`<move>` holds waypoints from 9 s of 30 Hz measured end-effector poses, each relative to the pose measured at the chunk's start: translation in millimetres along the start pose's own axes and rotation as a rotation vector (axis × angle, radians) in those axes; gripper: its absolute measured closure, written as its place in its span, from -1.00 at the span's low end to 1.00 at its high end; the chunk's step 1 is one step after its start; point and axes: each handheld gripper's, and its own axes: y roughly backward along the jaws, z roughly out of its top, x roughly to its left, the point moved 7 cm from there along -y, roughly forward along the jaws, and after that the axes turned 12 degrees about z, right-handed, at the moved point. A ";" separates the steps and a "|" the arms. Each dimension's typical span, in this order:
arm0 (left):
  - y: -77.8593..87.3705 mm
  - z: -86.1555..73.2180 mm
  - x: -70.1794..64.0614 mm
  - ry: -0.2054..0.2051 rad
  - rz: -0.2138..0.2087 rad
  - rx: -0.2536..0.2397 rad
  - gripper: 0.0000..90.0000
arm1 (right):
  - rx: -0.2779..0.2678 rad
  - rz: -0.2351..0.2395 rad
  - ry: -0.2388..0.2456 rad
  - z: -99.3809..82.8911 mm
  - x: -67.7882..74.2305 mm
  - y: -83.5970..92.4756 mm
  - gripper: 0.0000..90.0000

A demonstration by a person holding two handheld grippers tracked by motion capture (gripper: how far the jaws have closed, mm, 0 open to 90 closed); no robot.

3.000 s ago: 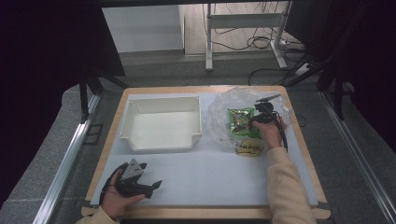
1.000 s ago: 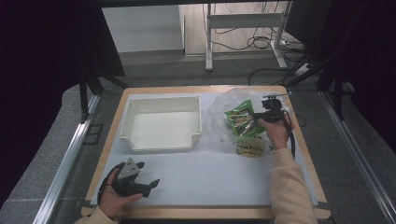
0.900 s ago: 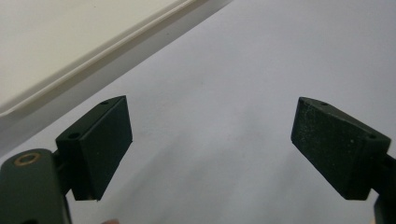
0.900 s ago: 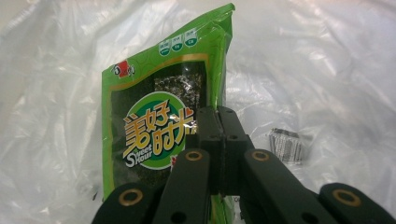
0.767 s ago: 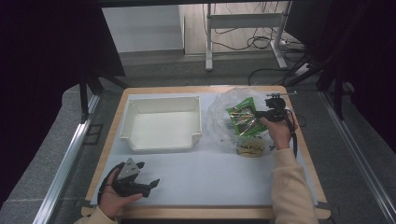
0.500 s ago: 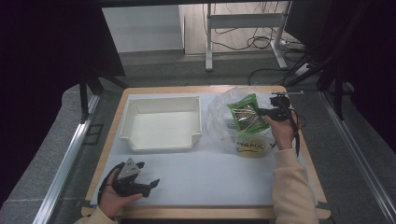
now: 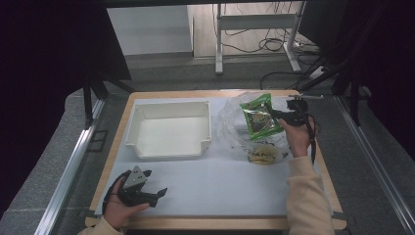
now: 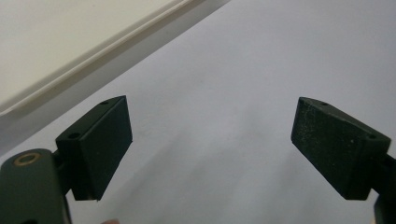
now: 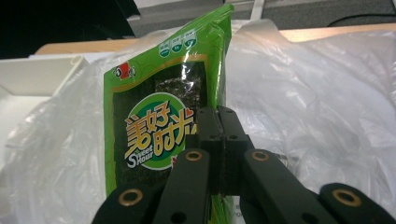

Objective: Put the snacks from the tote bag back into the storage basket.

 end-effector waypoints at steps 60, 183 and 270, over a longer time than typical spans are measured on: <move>-1.7 -1.1 -1.9 -0.007 0.005 0.013 -0.72 | -0.076 0.236 0.045 14.4 80.5 2.1 1.00; 2.6 -1.9 0.7 0.010 -0.015 -0.003 -0.72 | 0.043 0.387 0.068 12.5 233.5 -141.3 1.00; 4.8 -1.3 -0.9 0.014 -0.031 -0.016 -0.72 | 0.201 0.263 0.035 -52.5 282.7 -238.6 0.22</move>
